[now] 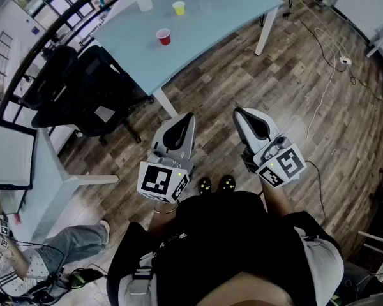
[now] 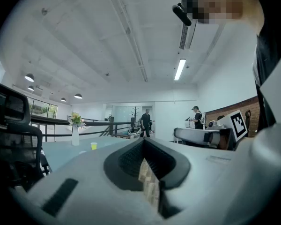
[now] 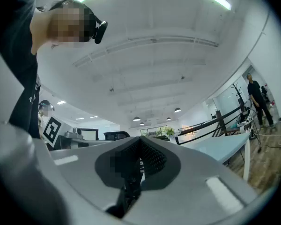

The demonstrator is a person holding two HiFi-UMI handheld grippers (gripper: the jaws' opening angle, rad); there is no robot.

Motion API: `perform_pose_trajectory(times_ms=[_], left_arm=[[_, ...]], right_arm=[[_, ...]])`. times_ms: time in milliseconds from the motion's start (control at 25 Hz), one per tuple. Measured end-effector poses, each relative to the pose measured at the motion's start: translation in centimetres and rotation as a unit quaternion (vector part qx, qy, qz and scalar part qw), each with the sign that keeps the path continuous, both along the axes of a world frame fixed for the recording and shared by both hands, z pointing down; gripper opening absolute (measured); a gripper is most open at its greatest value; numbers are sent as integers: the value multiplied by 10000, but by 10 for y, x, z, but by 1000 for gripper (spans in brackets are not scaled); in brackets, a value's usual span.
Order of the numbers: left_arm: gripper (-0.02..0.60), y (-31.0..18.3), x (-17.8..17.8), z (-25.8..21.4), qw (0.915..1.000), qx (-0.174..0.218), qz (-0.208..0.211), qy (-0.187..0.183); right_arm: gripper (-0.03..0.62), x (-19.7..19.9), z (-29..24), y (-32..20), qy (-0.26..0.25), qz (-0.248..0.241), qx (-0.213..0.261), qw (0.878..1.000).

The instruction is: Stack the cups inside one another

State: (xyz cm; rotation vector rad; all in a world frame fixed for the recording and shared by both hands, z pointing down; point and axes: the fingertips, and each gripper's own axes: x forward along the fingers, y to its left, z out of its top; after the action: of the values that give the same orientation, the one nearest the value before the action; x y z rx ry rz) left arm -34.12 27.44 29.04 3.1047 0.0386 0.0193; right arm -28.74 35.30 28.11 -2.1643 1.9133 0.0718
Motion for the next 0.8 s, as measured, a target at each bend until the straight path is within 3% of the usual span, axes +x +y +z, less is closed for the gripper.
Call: perform_pose_trajectory(times_ms=[800], left_arm=[[-12,15,4,-1,9998,154,-81,-100]], right_arm=[[3,9,5,13,-192,-90,67,9998]])
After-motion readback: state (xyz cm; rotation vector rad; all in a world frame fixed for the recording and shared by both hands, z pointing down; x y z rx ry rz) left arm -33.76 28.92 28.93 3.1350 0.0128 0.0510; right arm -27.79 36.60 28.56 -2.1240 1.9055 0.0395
